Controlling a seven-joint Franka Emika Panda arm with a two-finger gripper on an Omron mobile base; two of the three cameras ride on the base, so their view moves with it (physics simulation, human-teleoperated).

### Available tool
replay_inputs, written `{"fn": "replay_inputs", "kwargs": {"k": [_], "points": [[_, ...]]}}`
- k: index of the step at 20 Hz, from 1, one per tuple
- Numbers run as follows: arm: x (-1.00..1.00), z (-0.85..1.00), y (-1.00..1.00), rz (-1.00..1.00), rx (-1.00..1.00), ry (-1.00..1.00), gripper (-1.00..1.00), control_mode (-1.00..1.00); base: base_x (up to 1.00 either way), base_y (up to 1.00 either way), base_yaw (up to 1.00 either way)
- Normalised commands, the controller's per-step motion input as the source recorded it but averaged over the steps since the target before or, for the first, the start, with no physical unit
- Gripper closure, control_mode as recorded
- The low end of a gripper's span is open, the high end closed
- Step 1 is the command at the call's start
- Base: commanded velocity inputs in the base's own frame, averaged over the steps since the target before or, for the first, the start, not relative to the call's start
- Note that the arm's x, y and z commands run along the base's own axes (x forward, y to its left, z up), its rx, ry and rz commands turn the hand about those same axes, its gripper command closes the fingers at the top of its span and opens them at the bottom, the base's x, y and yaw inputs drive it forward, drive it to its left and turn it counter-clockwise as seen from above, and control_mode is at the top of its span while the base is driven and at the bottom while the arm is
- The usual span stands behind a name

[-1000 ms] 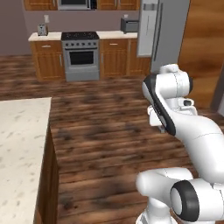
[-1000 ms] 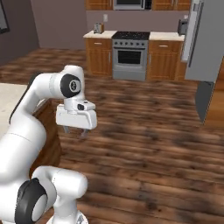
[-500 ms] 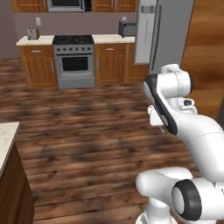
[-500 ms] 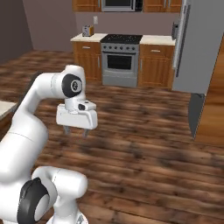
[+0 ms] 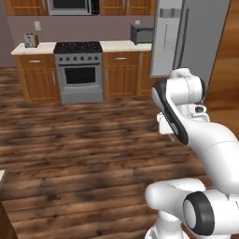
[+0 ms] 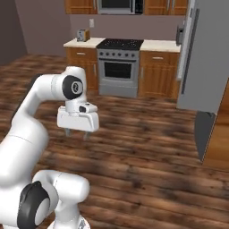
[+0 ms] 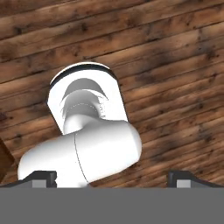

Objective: There is a bowl on the dining counter. Grab a lemon wedge from the fridge and place it in the bowl. Then get the liquor bottle and glass cup from the cabinet and place them next to the bowl.

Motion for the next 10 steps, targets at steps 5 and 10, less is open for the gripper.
{"fn": "replay_inputs", "kwargs": {"k": [5,10], "points": [[0.00,0.00,0.00,0.00,0.00,0.00,-1.00,1.00,1.00,0.00,0.00],[0.00,0.00,0.00,0.00,0.00,0.00,-1.00,1.00,1.00,0.00,0.00]]}}
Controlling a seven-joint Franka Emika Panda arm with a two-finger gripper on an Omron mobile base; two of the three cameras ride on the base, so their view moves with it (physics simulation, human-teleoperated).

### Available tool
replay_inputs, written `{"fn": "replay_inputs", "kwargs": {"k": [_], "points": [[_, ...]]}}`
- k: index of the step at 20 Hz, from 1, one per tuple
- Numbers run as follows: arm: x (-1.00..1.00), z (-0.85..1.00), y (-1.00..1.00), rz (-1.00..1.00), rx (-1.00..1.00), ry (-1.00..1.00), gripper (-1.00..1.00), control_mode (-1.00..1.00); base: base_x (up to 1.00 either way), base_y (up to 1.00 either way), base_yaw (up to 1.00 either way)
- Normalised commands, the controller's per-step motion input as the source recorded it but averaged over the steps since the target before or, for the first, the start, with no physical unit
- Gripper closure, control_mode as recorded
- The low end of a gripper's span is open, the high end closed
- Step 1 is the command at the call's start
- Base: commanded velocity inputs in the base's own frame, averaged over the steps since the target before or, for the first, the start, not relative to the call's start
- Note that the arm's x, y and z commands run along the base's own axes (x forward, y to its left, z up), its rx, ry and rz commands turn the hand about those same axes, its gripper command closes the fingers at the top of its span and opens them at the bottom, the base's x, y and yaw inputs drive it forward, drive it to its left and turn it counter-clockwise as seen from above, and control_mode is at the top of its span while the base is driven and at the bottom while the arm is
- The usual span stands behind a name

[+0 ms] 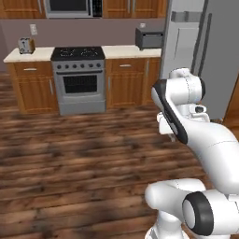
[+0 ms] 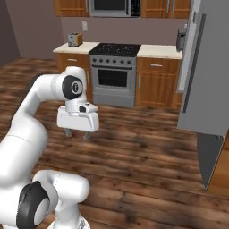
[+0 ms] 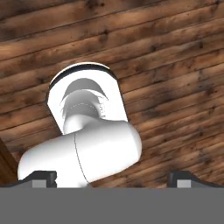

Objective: There is a bowl on the dining counter. Grab a lemon wedge from the fridge and place it in the bowl. Then get the liquor bottle and glass cup from the cabinet and place them next to the bowl.

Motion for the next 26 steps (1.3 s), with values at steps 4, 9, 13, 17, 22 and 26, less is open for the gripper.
{"fn": "replay_inputs", "kwargs": {"k": [4,9,13,17,22,26], "points": [[0.00,0.00,0.00,0.00,0.00,0.00,-1.00,1.00,1.00,0.23,-0.04],[0.00,0.00,0.00,0.00,0.00,0.00,-1.00,1.00,1.00,0.32,-0.06],[0.00,0.00,0.00,0.00,0.00,0.00,-1.00,1.00,1.00,0.37,-0.08],[0.00,0.00,0.00,0.00,0.00,0.00,-1.00,1.00,1.00,0.48,-0.14],[0.00,0.00,0.00,0.00,0.00,0.00,-1.00,1.00,1.00,0.57,-0.24],[0.00,0.00,0.00,0.00,0.00,0.00,-1.00,1.00,1.00,0.53,-0.27]]}}
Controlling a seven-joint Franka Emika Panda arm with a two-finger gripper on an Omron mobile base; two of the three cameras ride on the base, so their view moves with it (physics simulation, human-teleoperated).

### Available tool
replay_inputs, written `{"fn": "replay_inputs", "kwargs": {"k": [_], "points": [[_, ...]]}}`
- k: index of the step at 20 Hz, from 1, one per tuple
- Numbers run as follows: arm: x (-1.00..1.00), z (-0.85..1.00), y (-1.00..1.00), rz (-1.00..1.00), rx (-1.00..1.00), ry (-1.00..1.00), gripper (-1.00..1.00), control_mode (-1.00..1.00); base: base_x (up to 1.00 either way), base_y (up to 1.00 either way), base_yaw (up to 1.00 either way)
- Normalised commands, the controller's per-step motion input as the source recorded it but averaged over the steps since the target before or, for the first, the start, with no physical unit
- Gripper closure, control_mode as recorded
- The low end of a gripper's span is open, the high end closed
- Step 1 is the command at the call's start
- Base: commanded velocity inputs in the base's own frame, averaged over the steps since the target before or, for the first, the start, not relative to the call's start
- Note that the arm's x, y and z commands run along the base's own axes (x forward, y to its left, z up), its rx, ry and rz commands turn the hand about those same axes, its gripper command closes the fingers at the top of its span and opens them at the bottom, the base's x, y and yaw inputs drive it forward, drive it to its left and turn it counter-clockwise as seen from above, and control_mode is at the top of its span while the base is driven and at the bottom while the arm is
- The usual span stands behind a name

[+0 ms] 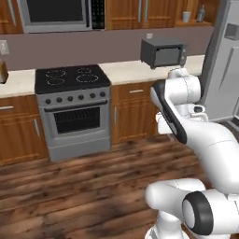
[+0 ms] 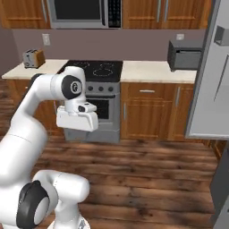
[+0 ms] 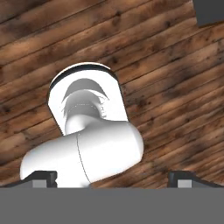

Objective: There is a bowl on the dining counter. Grab a lemon wedge from the fridge and place it in the bowl. Then get the liquor bottle and glass cup from the cabinet and place them next to the bowl.

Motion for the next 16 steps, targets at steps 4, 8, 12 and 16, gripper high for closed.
{"fn": "replay_inputs", "kwargs": {"k": [4,8,12,16], "points": [[0.00,0.00,0.00,0.00,0.00,0.00,-1.00,1.00,1.00,0.44,-0.26],[0.00,0.00,0.00,0.00,0.00,0.00,-1.00,1.00,1.00,0.34,-0.24],[0.00,0.00,0.00,0.00,0.00,0.00,-1.00,1.00,1.00,0.20,-0.18],[0.00,0.00,0.00,0.00,0.00,0.00,-1.00,1.00,1.00,0.13,-0.04]]}}
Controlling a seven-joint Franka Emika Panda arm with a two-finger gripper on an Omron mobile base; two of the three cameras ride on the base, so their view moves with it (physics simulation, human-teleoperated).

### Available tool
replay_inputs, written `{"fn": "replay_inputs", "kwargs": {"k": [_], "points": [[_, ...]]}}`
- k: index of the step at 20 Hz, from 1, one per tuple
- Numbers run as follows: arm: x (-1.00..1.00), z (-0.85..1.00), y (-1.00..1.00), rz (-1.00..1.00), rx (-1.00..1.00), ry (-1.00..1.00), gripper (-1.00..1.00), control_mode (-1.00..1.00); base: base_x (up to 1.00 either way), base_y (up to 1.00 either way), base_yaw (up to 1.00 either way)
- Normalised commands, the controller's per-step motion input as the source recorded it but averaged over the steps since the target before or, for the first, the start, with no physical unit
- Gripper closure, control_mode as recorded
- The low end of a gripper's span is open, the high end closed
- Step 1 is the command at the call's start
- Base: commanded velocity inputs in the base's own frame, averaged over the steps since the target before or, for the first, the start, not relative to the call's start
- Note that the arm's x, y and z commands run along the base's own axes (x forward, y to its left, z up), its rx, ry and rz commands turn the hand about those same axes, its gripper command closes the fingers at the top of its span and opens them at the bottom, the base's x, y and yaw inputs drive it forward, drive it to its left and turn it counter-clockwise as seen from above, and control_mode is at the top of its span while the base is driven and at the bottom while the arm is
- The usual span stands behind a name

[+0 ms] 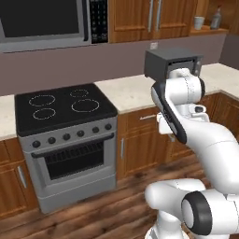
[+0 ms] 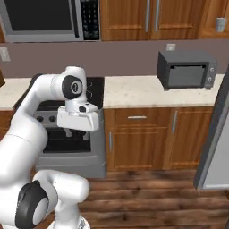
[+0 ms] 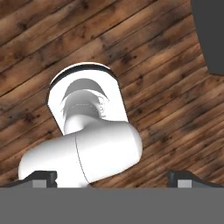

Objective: There is a bowl on the dining counter. Grab a lemon wedge from the fridge and place it in the bowl. Then get the liquor bottle and glass cup from the cabinet and place them next to the bowl.

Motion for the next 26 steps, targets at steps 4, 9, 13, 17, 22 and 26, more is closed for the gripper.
{"fn": "replay_inputs", "kwargs": {"k": [4,9,13,17,22,26], "points": [[0.00,0.00,0.00,0.00,0.00,0.00,-1.00,1.00,1.00,0.07,0.00],[0.00,0.00,0.00,0.00,0.00,0.00,-1.00,1.00,1.00,0.00,0.00],[0.00,0.00,0.00,0.00,0.00,0.00,-1.00,1.00,0.89,-0.03,0.02],[0.00,0.00,0.00,0.00,0.00,0.00,-1.00,1.00,0.61,-0.18,0.10],[0.00,0.00,0.00,0.00,0.00,0.00,-1.00,1.00,0.51,-0.28,0.15],[0.00,0.00,0.00,0.00,0.00,0.00,-1.00,1.00,0.46,-0.41,0.14]]}}
